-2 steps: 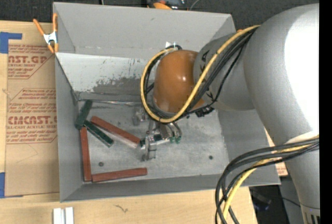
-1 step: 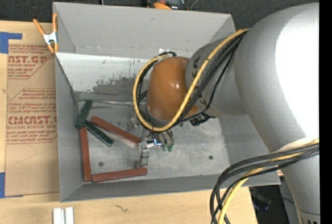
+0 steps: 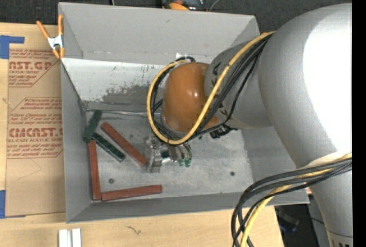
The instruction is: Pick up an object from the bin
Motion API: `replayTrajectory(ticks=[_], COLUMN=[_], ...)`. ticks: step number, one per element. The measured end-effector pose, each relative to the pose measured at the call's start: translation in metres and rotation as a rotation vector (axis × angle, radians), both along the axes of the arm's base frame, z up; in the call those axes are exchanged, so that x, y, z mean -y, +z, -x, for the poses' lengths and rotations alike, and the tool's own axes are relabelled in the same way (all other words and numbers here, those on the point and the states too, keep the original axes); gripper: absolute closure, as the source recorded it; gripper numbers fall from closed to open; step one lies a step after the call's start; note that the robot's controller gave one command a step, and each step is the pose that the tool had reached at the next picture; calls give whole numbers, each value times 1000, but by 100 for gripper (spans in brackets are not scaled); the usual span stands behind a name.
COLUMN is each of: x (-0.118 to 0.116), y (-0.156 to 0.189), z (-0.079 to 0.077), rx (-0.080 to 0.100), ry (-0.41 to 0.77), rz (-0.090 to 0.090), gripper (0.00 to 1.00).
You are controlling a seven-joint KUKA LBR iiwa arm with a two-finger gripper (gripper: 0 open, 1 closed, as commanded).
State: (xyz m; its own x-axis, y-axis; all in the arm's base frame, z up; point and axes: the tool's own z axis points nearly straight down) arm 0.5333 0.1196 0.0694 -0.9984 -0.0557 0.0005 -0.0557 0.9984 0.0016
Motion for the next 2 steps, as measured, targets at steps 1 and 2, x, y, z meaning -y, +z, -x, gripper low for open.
replayTrajectory(ticks=[1, 2], x=[0, -50], y=[0, 1], z=[0, -31], rx=[0, 4], ry=[0, -84], rz=[0, -2], gripper=[0, 0])
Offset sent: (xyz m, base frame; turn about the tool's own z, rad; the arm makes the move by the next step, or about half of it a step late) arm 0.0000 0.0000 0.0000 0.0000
